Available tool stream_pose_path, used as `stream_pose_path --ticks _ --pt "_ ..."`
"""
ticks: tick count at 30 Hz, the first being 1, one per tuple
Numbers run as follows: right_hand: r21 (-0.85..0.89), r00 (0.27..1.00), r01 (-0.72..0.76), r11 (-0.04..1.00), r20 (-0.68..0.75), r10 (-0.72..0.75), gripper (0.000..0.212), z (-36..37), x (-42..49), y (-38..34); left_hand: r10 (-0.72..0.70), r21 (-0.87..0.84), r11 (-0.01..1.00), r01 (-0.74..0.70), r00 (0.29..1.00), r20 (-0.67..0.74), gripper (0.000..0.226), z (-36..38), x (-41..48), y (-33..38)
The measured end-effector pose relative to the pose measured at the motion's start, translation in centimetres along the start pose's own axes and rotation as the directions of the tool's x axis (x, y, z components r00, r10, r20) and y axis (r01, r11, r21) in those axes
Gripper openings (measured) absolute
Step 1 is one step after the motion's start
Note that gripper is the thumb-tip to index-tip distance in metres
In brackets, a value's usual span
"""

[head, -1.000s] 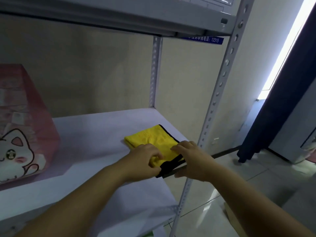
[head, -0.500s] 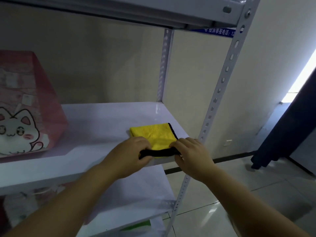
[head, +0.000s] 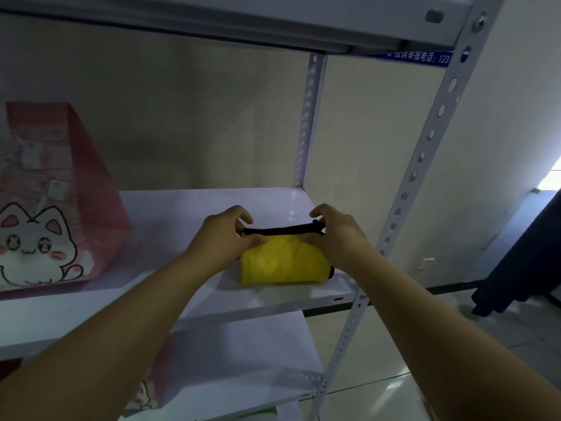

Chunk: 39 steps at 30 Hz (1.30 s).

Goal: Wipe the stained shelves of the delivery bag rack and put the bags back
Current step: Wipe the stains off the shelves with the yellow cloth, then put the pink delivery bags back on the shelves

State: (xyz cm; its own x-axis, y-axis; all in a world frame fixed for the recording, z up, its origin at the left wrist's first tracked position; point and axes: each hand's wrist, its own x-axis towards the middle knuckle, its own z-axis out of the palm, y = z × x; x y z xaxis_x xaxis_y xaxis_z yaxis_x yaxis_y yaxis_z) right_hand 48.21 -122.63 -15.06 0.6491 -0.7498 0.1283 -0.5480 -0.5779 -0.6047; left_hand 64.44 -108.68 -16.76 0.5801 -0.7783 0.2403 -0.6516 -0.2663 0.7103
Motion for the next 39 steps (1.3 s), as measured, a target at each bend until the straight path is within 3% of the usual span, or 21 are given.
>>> stream_pose_path --ticks 5,10,12,15,18,20,23,26,31,35,39 --pt "-0.262 0.996 0.076 0.962 0.054 -0.064 0.041 2.5 2.0 0.6 -0.089 0.186 0.980 0.070 0.992 0.094 0.036 1.7 2.3 -2.0" --pt "-0.241 0.940 0.244 0.939 0.298 -0.168 0.037 3.2 2.1 1.6 0.108 0.130 0.985 -0.115 0.992 0.060 0.016 2.0 1.5 -2.2" --pt "-0.289 0.933 0.257 0.922 0.324 -0.158 0.037 3.1 2.1 1.6 0.183 0.081 0.978 -0.192 0.978 0.103 0.014 1.7 0.7 -1.8" --pt "-0.416 0.958 0.177 0.892 0.282 -0.058 0.038 2.8 1.7 1.1 0.215 0.173 0.951 -0.257 0.949 0.231 0.028 1.3 -0.9 -1.7" --pt "-0.536 0.972 0.103 0.838 0.234 0.030 0.047 2.3 0.5 0.6 0.250 0.342 0.899 -0.272 0.962 0.107 0.030 1.3 -1.5 -1.9" --pt "-0.546 0.975 0.064 0.835 0.212 0.064 0.045 1.8 -0.6 0.5 0.208 0.281 0.936 -0.212 0.977 0.046 0.027 1.4 -1.6 -1.6" --pt "-0.514 0.982 0.010 0.858 0.167 0.088 0.030 1.6 -2.1 0.5 0.160 0.087 0.981 -0.174 0.977 0.144 0.028 2.3 -1.9 -0.8" --pt "-0.467 0.993 -0.032 0.884 0.087 0.082 0.029 1.6 -3.7 0.7 0.123 -0.030 0.992 -0.119 0.972 0.200 0.034 3.8 -2.5 0.3" --pt "-0.548 0.990 -0.100 0.830 0.029 0.138 0.029 1.7 -5.0 0.3 0.126 0.023 0.991 -0.134 0.968 0.215 0.037 5.9 -2.8 1.9" --pt "-0.584 0.998 -0.056 0.810 -0.003 0.067 0.023 1.2 -5.3 0.2 0.118 0.056 0.990 -0.132 0.973 0.200 0.032 5.6 -2.9 2.3" --pt "-0.443 0.994 0.010 0.896 -0.097 -0.059 0.020 -0.3 -5.3 -0.3 0.135 0.077 0.986 -0.147 0.981 0.140 0.022 3.2 -3.5 2.8"
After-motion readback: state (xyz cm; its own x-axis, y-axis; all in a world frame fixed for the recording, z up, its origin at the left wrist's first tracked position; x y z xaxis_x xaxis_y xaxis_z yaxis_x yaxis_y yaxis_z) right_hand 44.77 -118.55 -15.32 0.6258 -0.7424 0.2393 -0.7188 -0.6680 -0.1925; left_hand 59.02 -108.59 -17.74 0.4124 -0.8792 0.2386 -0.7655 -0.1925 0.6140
